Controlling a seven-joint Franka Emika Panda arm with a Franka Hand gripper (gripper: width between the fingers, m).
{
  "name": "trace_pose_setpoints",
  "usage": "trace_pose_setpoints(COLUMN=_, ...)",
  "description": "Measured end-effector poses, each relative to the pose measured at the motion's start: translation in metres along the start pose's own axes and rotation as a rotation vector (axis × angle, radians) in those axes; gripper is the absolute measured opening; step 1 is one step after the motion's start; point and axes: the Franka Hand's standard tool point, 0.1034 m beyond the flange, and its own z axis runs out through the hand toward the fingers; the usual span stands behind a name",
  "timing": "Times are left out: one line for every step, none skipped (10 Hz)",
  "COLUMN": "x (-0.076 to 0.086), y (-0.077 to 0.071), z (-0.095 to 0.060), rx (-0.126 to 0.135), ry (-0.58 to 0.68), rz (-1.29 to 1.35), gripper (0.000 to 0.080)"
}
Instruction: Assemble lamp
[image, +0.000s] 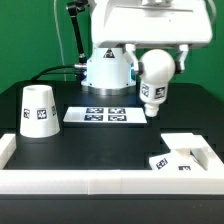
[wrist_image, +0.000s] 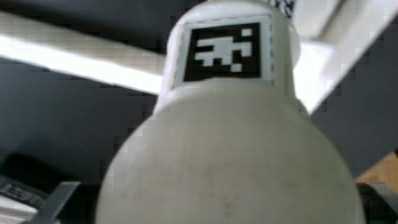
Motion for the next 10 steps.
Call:
trace_pose_setpoints(x=0.014, y=-0.006, z=0.004, rx=0.007, ry=0.014, rz=-0.001, gripper=0.0579)
trace_pose_setpoints(x=0.024, y=-0.014, z=0.010, rx=0.013, ry=0.030, rz=-0.002, gripper=0.0579)
trace_pose_setpoints(x=0.031, y=-0.025, z=0.016, rx=0.017, ry=0.045, rz=0.001, gripper=0.0579)
trace_pose_setpoints(x=0.028, y=-0.022, z=0.016, rx=0.015, ry=0.041, rz=-0.003, gripper=0.0579)
trace_pose_setpoints(x=0.028, y=-0.020, z=0.016, rx=0.013, ry=0.040, rz=0.001, gripper=0.0579)
trace_pose_setpoints(x=0.027, y=-0.021, z=0.017, rx=0.013, ry=0.041, rz=0.000, gripper=0.0579)
trace_pose_setpoints(x=0.028, y=-0.018, z=0.017, rx=-0.001, ry=0.068, rz=-0.002, gripper=0.0579)
trace_pose_setpoints(x=0.027, y=-0.020, z=0.020, rx=-0.001, ry=0.070, rz=-0.009, gripper=0.0579)
trace_pose_setpoints(x=0.031, y=-0.019, z=0.022, rx=-0.011, ry=0.100, rz=-0.016, gripper=0.0579)
trace_pose_setpoints(x=0.032, y=-0.017, z=0.025, rx=-0.013, ry=0.099, rz=-0.024, gripper=0.0579)
